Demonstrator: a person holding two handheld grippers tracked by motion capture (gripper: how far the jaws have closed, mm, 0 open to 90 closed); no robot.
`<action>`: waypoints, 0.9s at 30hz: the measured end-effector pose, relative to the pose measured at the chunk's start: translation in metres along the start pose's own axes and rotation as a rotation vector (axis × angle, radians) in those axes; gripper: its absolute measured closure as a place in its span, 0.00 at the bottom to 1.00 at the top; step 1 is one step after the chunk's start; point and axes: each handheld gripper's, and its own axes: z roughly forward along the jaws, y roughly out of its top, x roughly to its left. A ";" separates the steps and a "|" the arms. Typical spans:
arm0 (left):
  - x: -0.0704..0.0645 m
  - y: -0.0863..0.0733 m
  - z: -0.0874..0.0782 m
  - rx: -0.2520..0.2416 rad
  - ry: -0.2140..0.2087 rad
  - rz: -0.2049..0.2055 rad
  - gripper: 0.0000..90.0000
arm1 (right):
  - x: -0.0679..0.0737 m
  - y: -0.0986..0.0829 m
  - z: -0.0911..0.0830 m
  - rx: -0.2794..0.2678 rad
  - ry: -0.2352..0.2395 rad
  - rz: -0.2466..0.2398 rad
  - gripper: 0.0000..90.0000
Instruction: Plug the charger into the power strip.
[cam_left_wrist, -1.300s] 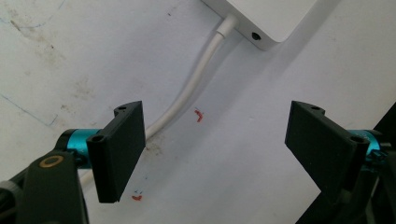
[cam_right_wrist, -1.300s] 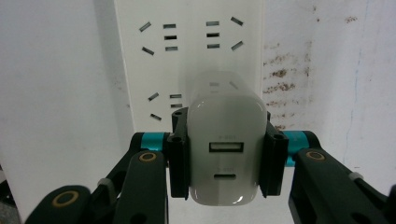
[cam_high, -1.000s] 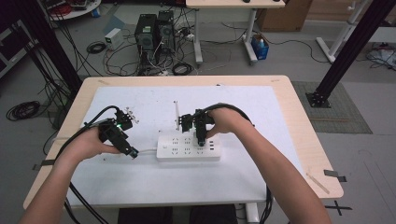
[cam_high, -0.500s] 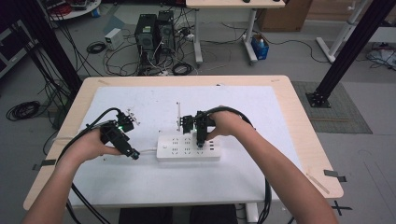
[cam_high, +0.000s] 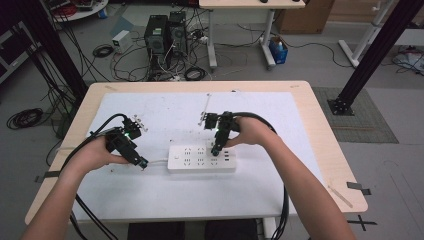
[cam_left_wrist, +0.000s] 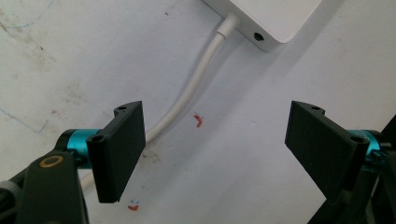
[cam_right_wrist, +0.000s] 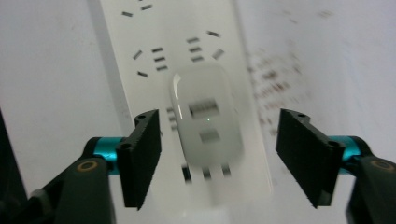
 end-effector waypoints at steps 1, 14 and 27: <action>0.001 0.001 -0.001 0.004 0.009 0.010 0.23 | -0.002 -0.007 -0.009 -0.013 -0.034 0.040 0.28; 0.001 0.024 -0.018 -0.037 0.055 0.063 0.23 | -0.026 -0.133 -0.077 -0.061 -0.265 0.735 0.21; 0.001 0.035 -0.019 -0.036 0.072 0.068 0.23 | -0.025 -0.168 -0.084 -0.114 -0.248 0.864 0.21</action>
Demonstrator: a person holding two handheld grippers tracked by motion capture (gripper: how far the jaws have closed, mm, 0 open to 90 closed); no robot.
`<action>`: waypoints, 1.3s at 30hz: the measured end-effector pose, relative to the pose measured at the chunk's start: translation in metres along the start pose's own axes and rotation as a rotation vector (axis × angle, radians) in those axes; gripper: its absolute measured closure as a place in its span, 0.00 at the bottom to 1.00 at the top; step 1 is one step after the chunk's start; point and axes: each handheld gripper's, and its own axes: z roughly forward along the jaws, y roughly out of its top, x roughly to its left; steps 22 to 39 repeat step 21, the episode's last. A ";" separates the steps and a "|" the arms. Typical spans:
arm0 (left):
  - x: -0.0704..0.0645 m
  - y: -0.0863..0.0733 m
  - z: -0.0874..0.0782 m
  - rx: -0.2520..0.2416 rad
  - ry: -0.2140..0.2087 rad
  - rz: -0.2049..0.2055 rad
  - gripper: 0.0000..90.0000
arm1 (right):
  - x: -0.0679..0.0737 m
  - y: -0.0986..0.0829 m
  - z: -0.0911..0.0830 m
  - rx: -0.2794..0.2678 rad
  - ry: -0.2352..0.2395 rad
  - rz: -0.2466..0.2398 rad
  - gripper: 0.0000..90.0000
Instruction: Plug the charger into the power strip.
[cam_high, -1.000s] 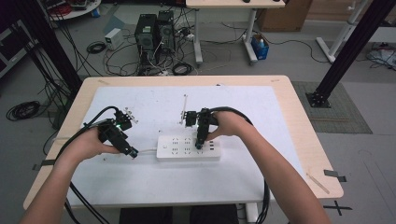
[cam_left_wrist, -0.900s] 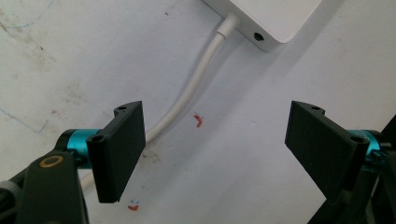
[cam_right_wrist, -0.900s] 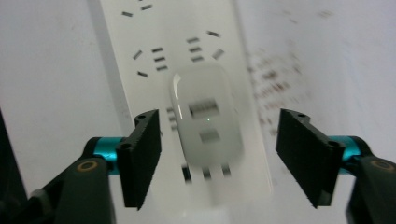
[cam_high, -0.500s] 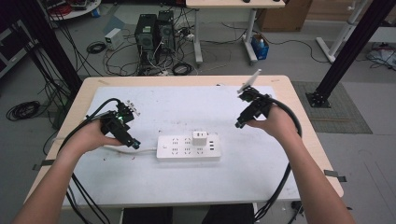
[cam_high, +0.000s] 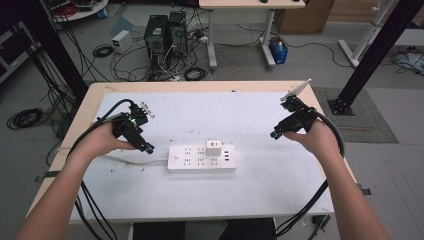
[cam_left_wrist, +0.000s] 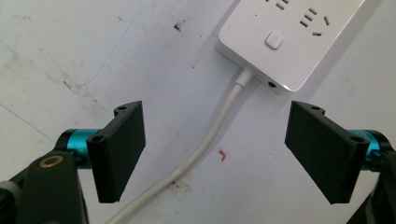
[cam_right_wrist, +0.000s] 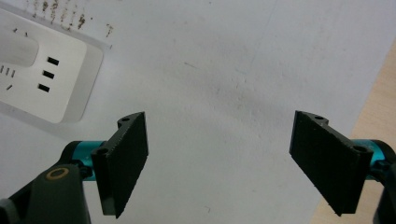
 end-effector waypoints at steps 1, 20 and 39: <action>0.000 0.000 0.001 0.001 -0.001 0.001 0.23 | -0.001 0.000 0.000 0.000 -0.002 0.000 0.21; -0.004 0.000 0.013 0.032 -0.013 0.013 0.23 | -0.004 -0.003 0.011 0.013 0.017 -0.002 0.21; -0.004 0.000 0.013 0.032 -0.013 0.013 0.23 | -0.004 -0.003 0.011 0.013 0.017 -0.002 0.21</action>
